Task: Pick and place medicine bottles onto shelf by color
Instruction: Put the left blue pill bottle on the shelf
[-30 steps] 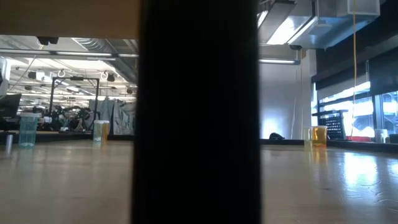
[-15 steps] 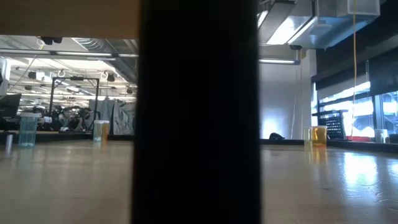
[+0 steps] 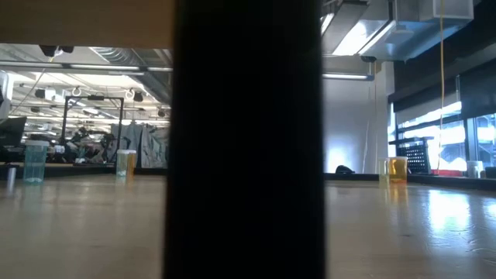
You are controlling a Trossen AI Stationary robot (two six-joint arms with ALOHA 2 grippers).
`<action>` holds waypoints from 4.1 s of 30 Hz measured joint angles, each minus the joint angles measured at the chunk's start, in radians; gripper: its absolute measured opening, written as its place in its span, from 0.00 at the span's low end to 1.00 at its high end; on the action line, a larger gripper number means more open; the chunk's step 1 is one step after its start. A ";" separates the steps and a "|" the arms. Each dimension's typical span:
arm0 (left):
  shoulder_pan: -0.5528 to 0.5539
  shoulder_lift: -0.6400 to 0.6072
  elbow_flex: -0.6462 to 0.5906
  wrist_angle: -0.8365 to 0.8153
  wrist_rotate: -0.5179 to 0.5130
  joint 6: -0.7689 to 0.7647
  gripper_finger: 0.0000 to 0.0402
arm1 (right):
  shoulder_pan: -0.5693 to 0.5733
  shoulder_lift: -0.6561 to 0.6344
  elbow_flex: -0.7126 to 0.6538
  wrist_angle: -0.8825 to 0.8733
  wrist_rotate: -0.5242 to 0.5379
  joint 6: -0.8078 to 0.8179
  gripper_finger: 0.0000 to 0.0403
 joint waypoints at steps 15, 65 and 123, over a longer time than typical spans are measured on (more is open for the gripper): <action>0.033 0.001 -0.316 0.212 0.050 -0.033 0.60 | 0.000 0.000 0.000 -0.001 0.000 0.000 0.40; 0.152 0.002 -0.579 0.479 0.024 0.098 0.48 | 0.000 0.000 0.000 0.002 0.000 0.000 0.40; -0.279 0.113 0.262 0.263 0.134 0.464 0.27 | 0.000 0.000 0.000 0.074 0.000 0.000 0.40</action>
